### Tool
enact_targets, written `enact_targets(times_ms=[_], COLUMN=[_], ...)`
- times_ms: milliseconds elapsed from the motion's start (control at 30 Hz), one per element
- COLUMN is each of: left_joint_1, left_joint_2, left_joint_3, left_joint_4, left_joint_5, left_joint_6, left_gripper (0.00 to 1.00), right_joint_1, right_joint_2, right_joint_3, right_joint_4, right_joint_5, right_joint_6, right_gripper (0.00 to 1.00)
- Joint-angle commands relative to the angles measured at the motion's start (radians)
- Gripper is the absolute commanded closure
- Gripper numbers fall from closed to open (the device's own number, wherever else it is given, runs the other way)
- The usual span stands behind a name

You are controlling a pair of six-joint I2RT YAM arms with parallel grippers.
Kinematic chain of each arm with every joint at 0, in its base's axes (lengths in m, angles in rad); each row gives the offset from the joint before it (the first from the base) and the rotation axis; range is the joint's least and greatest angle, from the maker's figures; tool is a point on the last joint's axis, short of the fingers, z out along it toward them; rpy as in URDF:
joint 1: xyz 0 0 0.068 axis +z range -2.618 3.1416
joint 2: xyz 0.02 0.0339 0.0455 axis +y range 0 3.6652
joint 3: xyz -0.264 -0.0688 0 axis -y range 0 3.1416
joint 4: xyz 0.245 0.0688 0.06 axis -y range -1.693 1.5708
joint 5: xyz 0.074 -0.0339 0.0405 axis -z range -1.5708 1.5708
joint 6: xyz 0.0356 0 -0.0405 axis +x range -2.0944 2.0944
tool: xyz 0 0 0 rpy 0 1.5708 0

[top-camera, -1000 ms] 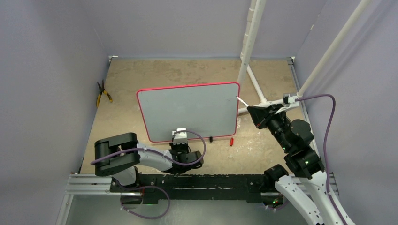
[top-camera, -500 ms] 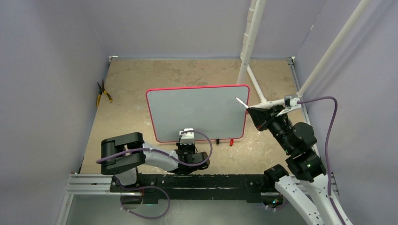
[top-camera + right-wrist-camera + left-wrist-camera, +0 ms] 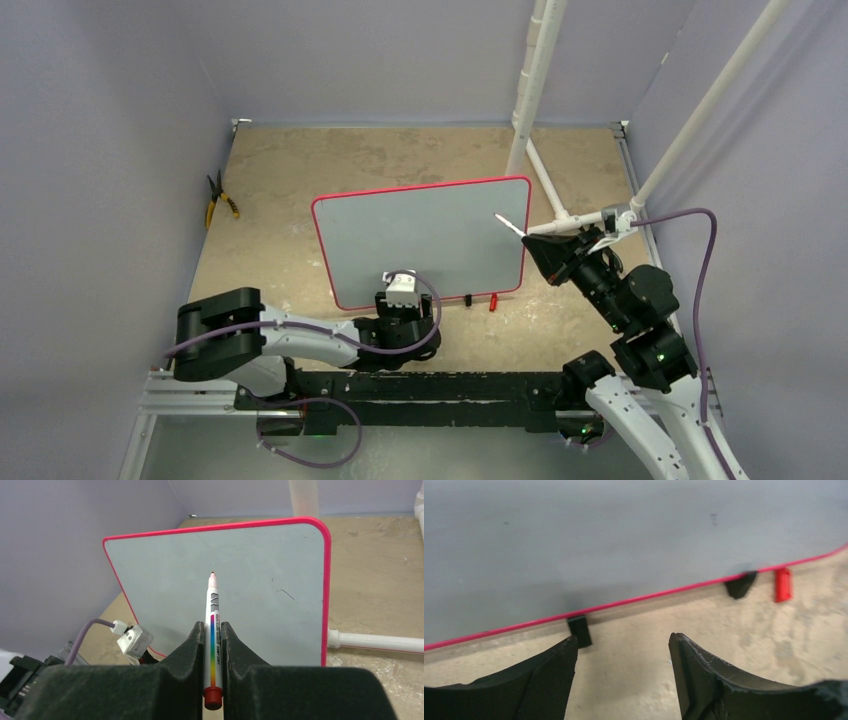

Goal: Write a sentence on the whiteboard
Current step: Move the whiteboard to the center of the board, then write a sentence on the whiteboard.

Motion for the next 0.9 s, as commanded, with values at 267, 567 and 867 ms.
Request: enact_targets(times_ms=[267,567,867], left_joint_1=[0.058,0.319,0.672], left_joint_2=[-0.26,-0.248,-0.211], left_joint_3=[0.201,0.661,0.849], left_joint_4=[-0.251,-0.517,-0.511], left_joint_5=[0.459,0.696,0.954], left_joint_6=[0.362,0.694,0.801], left_gripper=[0.26,0.24,0.22], right_joint_1=[0.001,0.001,0.001], right_joint_2=[-0.015,-0.025,-0.027], right_joint_3=[0.035,0.014,0.001], right_joint_4=[0.07,0.118,0.146], right_joint_5=[-0.103,-0.172,-0.199], right_joint_6=[-0.045,-0.041,-0.026], right_gripper=[1.0,1.0,1.0])
